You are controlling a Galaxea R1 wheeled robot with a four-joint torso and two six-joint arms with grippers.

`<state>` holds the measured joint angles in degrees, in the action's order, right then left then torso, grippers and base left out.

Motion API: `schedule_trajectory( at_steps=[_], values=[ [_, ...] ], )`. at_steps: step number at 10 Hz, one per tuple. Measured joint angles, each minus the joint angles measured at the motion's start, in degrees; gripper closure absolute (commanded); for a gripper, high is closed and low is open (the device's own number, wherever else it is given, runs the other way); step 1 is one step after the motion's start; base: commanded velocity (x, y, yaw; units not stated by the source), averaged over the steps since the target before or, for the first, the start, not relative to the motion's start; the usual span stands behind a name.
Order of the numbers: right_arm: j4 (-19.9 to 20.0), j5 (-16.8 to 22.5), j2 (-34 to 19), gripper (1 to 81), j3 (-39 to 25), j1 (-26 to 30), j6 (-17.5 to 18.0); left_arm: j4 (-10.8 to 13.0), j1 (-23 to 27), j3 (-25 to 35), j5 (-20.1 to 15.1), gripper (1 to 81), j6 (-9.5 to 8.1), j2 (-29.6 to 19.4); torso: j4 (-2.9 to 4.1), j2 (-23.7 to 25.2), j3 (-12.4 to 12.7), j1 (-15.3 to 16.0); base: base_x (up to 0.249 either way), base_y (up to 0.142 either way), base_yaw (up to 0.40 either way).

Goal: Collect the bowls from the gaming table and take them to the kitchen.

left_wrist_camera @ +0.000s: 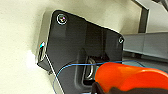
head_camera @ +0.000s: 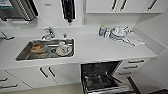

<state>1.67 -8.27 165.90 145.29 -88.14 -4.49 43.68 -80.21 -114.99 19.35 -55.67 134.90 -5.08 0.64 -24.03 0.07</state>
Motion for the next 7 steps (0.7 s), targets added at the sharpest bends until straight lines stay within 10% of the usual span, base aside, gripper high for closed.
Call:
schedule_trajectory(
  at_steps=[7],
  values=[
    [0.0,0.0,-0.3,81.1,0.0,0.0,0.0,0.1,20.1,19.9,-5.0,81.1,-0.33,-12.2,-0.02,0.0,-0.1,0.0,0.0,0.0,0.0]
  ],
)
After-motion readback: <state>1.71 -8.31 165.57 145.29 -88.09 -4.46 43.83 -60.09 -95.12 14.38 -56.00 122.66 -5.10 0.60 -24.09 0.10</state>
